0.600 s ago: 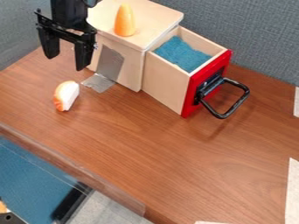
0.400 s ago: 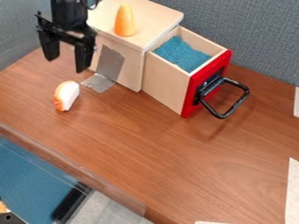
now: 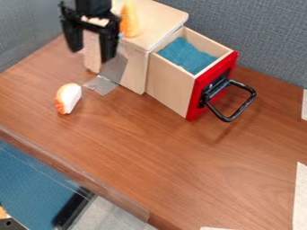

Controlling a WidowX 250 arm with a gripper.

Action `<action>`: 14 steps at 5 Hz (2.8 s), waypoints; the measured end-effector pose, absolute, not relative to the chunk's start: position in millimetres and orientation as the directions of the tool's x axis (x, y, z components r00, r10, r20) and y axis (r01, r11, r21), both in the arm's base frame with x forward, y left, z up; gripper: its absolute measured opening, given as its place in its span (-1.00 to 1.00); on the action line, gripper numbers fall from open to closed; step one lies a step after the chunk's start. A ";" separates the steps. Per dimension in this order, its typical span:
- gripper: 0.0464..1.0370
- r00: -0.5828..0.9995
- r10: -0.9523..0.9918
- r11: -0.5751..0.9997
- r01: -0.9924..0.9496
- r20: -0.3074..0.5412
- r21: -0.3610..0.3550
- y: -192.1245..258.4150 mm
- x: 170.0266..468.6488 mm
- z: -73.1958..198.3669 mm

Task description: Move the yellow object to the middle bottom of the table

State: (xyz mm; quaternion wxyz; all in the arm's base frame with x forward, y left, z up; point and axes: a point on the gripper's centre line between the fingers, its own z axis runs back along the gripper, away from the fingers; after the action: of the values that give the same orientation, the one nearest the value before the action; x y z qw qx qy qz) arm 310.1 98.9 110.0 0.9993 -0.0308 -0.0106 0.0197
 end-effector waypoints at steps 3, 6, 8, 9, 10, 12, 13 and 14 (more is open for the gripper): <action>0.93 0.981 0.072 0.995 -0.059 0.178 -0.080 84.9 357.3 167.5; 0.93 0.986 0.103 0.994 -0.097 0.134 -0.053 113.7 392.9 159.8; 0.81 0.999 0.028 1.000 -0.028 0.041 0.014 86.3 385.5 122.9; 0.23 0.999 0.038 0.999 -0.039 0.029 0.011 81.9 382.2 111.2; 0.03 0.998 0.042 0.999 -0.043 0.041 0.025 75.8 384.0 108.9; -0.42 0.999 0.044 0.999 -0.045 0.027 0.020 67.9 376.5 101.7; -0.83 0.999 -0.003 1.000 0.004 0.048 -0.017 59.1 360.6 117.8; -0.96 0.999 -0.038 0.999 0.039 0.037 -0.029 59.2 332.7 125.2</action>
State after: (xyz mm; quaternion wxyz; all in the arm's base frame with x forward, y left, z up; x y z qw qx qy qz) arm 332.7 59.2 125.2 0.9995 -0.0149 -0.0182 -0.0193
